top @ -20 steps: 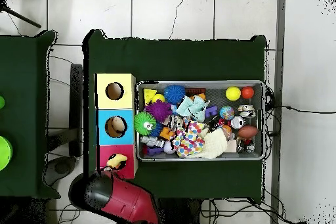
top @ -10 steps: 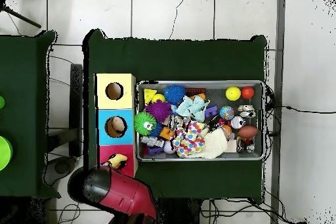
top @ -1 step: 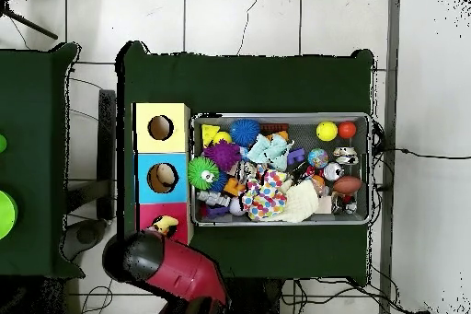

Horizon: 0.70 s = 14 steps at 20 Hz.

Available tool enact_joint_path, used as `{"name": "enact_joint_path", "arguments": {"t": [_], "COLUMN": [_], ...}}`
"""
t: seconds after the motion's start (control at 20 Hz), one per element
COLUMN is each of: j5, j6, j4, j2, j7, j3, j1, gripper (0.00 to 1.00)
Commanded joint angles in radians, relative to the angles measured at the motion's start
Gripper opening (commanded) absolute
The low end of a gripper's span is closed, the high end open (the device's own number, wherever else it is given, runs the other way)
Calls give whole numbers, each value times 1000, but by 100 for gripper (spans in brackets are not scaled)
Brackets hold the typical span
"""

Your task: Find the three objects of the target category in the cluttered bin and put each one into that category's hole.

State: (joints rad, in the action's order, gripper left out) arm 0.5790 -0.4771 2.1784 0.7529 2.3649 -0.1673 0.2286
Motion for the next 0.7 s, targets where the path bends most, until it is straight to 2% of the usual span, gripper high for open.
{"name": "enact_joint_path", "arguments": {"t": [0.05, 0.15, 0.35, 0.5, 0.7], "j5": [51, 45, -19, -37, -29], "j6": [340, 217, -18, -98, -132], "j4": [-39, -67, -148, -191, -217], "j2": [-128, -97, -51, -46, -53], "j7": [208, 212, 247, 255, 261], "j3": [148, 78, -48, -87, -99], "j1": [-54, -9, 50, 65, 76], "gripper": [0, 0, 0, 0, 0]}}
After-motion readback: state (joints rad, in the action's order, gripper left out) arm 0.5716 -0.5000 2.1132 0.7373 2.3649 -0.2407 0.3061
